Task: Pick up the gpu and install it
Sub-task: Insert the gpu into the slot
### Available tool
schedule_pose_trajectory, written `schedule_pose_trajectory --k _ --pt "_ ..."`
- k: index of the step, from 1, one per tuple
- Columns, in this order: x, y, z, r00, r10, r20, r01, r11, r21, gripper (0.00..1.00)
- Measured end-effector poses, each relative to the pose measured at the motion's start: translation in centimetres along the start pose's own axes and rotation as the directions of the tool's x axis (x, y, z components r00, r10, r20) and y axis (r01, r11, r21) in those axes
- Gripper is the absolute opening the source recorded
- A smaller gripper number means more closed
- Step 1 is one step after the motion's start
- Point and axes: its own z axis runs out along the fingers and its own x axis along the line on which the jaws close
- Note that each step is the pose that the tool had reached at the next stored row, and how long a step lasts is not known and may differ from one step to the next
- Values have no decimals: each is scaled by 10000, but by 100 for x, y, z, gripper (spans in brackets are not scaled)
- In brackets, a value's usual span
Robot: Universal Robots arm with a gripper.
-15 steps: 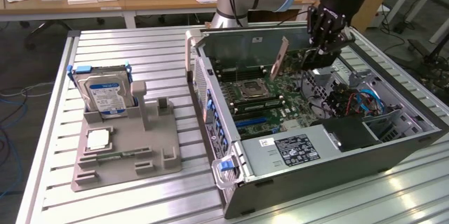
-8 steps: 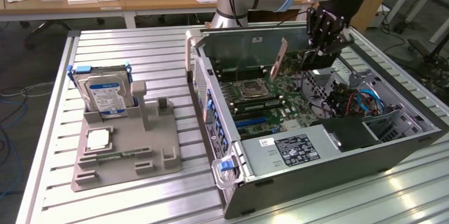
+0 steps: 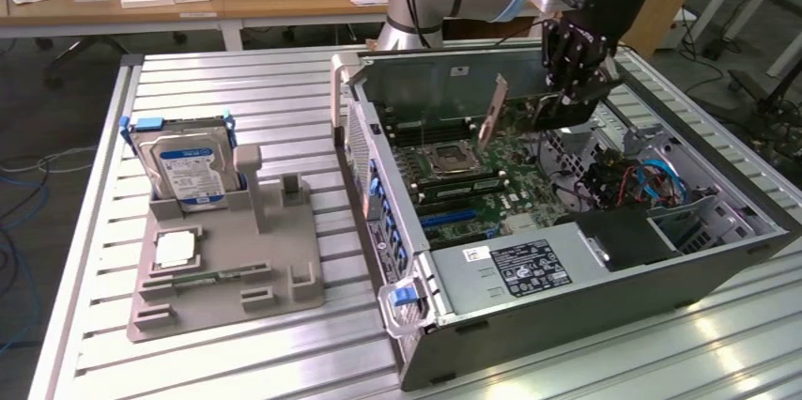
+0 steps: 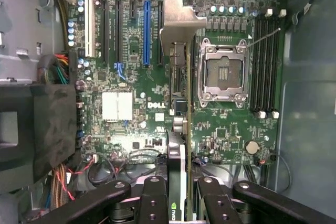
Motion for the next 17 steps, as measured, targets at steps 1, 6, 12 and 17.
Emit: schedule_pose_trajectory --k 1,6,12,17 --pt "2 12 4 10000 16 0 -16 10000 1 27" --pt "26 78 18 10000 62 -1 -62 10000 1 27" --pt "94 136 25 10000 84 -2 -84 10000 2 27" --pt "100 168 39 10000 86 -2 -86 10000 2 27"
